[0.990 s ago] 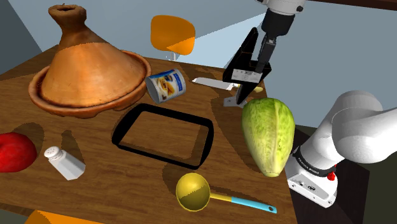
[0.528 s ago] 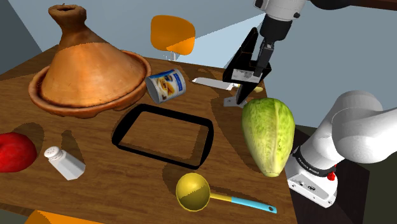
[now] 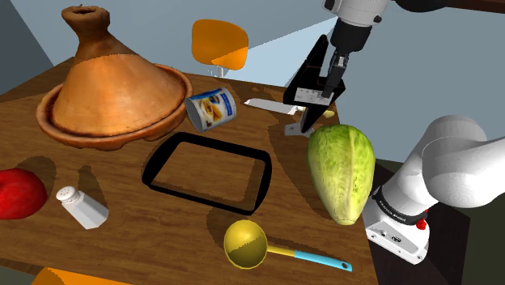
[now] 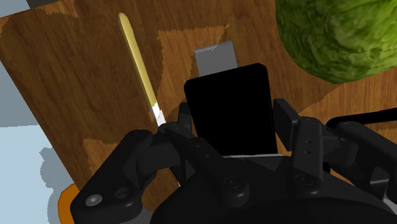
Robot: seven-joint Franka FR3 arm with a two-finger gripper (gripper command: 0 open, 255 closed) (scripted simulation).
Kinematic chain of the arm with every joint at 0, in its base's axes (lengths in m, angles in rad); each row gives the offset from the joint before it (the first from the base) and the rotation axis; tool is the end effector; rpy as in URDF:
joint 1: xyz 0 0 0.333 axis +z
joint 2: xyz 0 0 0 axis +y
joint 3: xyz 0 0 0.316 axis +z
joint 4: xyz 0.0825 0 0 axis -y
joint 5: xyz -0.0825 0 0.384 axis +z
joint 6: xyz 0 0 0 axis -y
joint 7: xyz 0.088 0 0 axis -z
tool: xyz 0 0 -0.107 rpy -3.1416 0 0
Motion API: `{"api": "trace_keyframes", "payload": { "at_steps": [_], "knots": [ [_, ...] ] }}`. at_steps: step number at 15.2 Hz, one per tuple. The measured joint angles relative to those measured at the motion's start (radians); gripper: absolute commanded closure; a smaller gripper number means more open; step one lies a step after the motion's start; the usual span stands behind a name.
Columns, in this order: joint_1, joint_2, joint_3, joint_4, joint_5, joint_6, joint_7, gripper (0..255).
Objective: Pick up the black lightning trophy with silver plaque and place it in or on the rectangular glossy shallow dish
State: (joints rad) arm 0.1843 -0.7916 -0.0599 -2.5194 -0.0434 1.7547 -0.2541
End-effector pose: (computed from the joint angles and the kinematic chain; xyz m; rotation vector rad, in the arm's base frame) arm 0.3149 0.0327 0.5301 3.0761 0.6285 0.0410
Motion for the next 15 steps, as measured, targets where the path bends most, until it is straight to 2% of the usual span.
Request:
{"api": "trace_keyframes", "payload": {
  "at_steps": [7, 15],
  "knots": [
    [0.0, 0.001, 0.001, 0.014, 0.001, -0.013, 0.0, 255],
    [0.002, 0.015, 0.004, 0.127, 0.004, -0.113, -0.001, 255]
  ]
}}
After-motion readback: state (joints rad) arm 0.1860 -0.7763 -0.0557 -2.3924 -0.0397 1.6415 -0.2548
